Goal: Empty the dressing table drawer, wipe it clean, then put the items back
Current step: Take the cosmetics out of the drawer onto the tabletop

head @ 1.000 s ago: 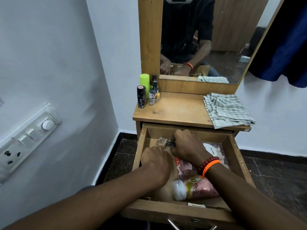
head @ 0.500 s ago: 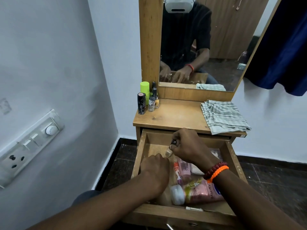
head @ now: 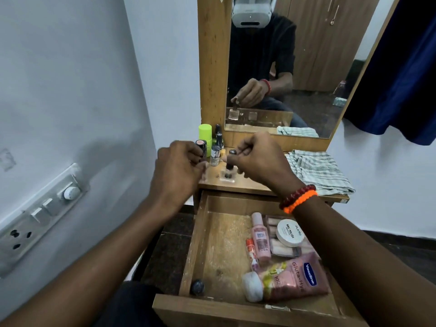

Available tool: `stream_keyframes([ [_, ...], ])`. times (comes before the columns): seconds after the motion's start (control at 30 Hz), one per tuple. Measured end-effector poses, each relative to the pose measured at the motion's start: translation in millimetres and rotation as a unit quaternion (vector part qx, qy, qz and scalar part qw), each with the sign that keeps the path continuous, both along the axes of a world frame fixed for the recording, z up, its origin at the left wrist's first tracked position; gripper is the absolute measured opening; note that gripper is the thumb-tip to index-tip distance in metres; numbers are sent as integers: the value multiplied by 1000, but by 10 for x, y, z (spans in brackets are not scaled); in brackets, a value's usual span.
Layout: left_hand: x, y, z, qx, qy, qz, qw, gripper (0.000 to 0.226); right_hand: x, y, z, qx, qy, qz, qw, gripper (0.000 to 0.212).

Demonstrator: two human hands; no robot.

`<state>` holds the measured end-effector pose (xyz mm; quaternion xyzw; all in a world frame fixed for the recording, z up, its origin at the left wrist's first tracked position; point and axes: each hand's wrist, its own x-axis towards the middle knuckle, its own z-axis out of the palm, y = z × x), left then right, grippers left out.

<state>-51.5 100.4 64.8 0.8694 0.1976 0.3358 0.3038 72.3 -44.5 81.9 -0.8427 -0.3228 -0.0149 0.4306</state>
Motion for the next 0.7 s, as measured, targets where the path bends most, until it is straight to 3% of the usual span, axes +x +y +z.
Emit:
stream_keyframes([
  [0.7,281,407,-266,6,1,-14,1000,21,320,702,-327,62,10,-54,997,29],
])
